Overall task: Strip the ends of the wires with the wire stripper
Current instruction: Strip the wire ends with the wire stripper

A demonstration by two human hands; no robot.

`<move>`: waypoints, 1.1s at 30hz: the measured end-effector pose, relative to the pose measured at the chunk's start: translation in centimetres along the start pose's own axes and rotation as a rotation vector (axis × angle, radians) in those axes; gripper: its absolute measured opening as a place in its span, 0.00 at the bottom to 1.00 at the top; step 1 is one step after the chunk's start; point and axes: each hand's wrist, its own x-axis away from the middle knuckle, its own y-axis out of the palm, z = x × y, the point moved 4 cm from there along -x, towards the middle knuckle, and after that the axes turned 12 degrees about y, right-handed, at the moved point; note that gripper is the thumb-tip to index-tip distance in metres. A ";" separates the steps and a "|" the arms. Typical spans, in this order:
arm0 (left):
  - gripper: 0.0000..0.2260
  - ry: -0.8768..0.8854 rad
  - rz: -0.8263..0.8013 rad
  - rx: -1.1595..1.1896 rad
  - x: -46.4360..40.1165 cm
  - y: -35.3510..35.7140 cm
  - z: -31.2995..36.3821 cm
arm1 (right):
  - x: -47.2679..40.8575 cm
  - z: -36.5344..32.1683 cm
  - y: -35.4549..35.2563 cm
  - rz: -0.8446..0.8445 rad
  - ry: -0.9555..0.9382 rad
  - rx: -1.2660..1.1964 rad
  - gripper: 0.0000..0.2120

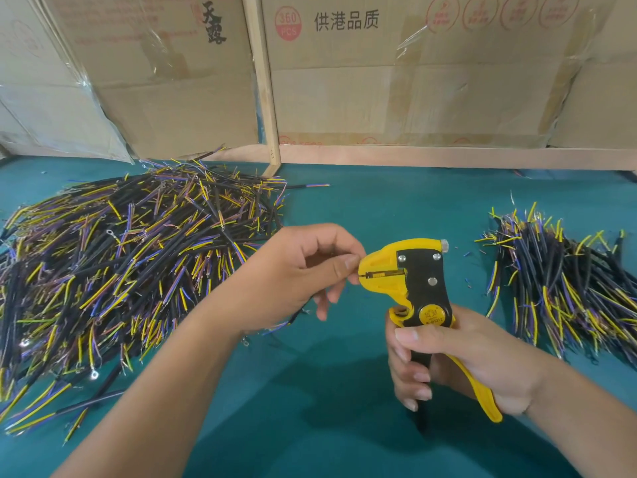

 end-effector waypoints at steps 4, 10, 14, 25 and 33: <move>0.07 -0.020 0.093 0.126 -0.2 0.3 -0.7 | -0.1 -0.1 0.1 0.009 0.002 -0.030 0.16; 0.12 -0.013 0.183 0.210 -0.6 1.0 -1.2 | -0.4 0.1 0.2 0.009 0.006 -0.193 0.13; 0.14 -0.007 0.250 0.175 -0.8 1.1 -1.4 | -0.7 0.5 0.4 0.011 0.009 -0.248 0.15; 0.08 -0.136 0.332 0.203 -0.8 1.6 -2.1 | -0.8 0.6 0.3 0.004 -0.006 -0.199 0.18; 0.10 -0.022 0.405 0.138 -1.0 1.5 -1.3 | -0.9 0.8 0.2 0.002 0.003 -0.250 0.16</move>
